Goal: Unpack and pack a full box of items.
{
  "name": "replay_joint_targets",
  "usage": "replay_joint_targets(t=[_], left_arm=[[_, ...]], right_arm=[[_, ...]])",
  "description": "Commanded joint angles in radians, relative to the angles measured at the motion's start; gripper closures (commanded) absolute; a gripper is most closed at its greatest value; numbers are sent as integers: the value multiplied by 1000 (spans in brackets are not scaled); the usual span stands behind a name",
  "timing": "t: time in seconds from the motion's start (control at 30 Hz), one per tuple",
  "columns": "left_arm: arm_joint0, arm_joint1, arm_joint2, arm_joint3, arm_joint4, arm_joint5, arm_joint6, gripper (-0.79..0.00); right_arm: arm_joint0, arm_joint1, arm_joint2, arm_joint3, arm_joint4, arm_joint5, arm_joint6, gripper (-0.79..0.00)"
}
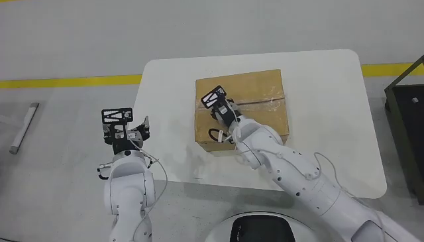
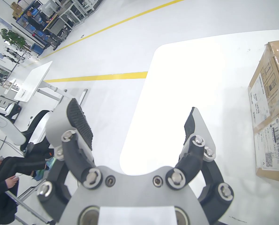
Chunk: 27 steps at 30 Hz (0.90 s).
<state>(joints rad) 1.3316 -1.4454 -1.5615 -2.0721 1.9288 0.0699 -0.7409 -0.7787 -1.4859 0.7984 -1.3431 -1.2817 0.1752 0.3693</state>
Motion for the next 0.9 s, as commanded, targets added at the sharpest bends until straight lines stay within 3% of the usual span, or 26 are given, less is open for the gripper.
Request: replay_joint_targets(t=[0.0,0.87], left_arm=[[0,0,0,0,0,0,0,-785],[0,0,0,0,0,0,0,-785]], right_arm=[[-8,0,10,-2,-8,1,5,0],[-133,16,134,-116,-135,-49,36,0]])
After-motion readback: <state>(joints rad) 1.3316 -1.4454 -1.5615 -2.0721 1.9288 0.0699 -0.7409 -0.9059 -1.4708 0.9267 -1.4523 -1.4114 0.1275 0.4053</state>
